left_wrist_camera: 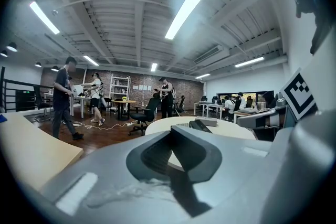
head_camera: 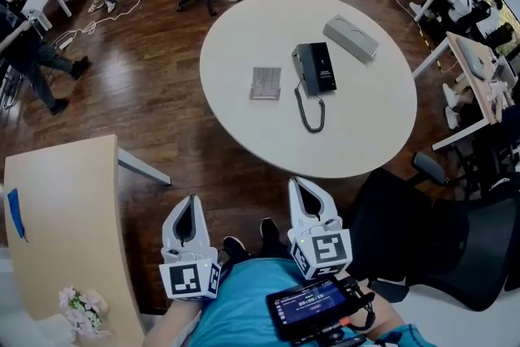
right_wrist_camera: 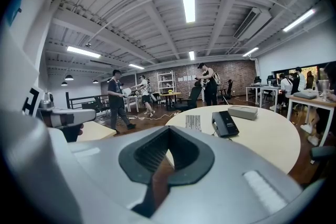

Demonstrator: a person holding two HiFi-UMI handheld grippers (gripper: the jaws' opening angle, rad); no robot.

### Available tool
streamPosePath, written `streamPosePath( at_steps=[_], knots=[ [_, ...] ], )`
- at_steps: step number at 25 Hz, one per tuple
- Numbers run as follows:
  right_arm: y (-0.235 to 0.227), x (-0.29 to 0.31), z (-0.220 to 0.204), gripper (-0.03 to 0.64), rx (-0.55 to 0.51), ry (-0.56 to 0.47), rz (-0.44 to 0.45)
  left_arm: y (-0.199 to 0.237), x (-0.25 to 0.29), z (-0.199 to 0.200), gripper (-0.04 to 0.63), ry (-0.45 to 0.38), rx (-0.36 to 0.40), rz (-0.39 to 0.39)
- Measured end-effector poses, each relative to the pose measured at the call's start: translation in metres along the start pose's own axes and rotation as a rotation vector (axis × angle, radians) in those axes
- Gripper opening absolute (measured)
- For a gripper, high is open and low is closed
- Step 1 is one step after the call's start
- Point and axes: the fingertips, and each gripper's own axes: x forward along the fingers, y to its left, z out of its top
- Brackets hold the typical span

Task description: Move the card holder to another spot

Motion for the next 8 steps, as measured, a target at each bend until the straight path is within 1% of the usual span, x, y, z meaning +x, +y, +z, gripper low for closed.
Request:
streamPosePath(
  at_steps=[8],
  knots=[
    [-0.0028, -0.0003, 0.0004, -0.012, -0.001, 0.002, 0.007, -0.0039, -0.0014, 0.0014, 0.014, -0.001, 0.002, 0.006]
  ],
)
